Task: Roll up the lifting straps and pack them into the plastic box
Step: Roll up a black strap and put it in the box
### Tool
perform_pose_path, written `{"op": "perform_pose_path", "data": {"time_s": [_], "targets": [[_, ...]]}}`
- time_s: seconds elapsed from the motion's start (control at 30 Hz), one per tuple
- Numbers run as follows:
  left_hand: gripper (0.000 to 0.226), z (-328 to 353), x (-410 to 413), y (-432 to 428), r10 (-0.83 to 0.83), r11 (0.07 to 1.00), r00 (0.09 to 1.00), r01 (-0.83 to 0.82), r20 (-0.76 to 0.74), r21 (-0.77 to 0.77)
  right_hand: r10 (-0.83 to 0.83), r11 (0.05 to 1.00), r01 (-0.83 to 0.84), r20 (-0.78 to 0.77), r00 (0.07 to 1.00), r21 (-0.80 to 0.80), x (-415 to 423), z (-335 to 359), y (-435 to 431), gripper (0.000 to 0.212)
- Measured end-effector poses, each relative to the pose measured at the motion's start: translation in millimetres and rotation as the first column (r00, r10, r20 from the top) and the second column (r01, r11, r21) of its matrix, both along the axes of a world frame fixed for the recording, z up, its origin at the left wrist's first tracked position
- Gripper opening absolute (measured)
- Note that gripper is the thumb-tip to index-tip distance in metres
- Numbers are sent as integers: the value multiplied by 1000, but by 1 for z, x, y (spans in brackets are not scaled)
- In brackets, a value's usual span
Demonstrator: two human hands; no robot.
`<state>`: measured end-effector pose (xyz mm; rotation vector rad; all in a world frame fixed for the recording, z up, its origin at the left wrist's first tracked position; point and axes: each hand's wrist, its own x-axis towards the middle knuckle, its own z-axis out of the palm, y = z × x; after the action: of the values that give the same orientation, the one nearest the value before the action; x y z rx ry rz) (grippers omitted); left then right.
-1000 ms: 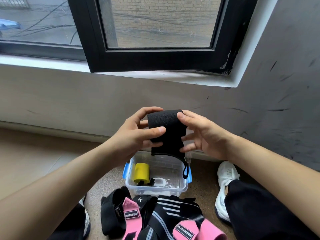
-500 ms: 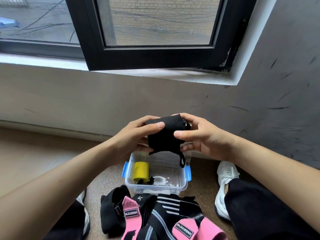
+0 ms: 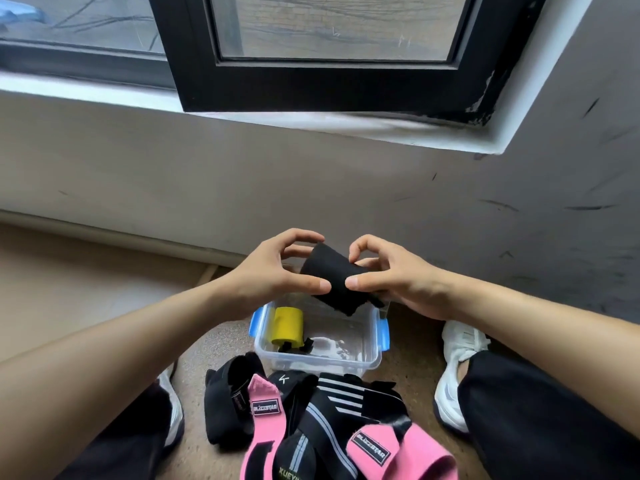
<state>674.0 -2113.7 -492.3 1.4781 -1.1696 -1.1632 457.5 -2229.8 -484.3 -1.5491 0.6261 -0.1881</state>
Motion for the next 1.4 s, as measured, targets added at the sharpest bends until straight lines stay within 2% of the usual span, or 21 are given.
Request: {"op": "perform_pose_path", "data": {"time_s": [0.2,0.27,0.37,0.43,0.53,0.6,0.7,0.77,0.87,0.97,1.07,1.17,1.27,1.33,1.4], "targets": [[64,-43,15,-21,44,994,994,-34,-97,107,11,993,-29,-150,989,-115,32,-45,-18,45],[60,-64,19,-29,104,990,986,-90,-133,113,-32,996,20,-146,989,-85,39,-66,-27,48],[52,-99,17,-38,218,973,955,-198,-200,116,-88,996,85,-111,990,-37,48,-104,-35,68],[51,-130,15,-41,292,954,941,-272,-172,128,-87,996,85,-131,988,-19,54,-131,-36,68],[50,-178,15,-39,284,951,954,-293,94,101,-113,993,114,-201,973,-4,63,-174,-38,61],[51,-203,16,-29,232,961,920,-268,317,74,-165,986,167,-228,959,-10,68,-200,-40,60],[73,-227,19,-8,172,968,731,-250,660,24,-280,959,281,-254,926,-31,75,-238,-47,62],[95,-243,23,6,110,963,659,-257,744,85,-336,942,323,-275,901,-92,77,-263,-52,68],[116,-261,24,19,67,939,693,-288,718,189,-360,930,313,-319,877,-191,81,-293,-54,73],[119,-271,21,24,111,940,757,-290,643,179,-349,931,284,-327,878,-231,89,-311,-48,73],[121,-276,23,25,159,937,781,-311,605,156,-335,935,262,-353,874,-240,97,-326,-44,76],[122,-277,23,25,180,939,780,-318,599,132,-251,951,144,-415,875,-273,95,-326,-49,79],[123,-276,23,25,198,937,780,-328,593,119,-108,950,-43,-455,884,-308,85,-319,-53,89],[122,-277,24,25,200,939,776,-327,598,110,-52,919,-146,-481,875,-366,75,-314,-54,92],[122,-278,24,25,200,938,776,-327,599,110,-66,862,-180,-458,887,-474,66,-311,-54,84]]}}
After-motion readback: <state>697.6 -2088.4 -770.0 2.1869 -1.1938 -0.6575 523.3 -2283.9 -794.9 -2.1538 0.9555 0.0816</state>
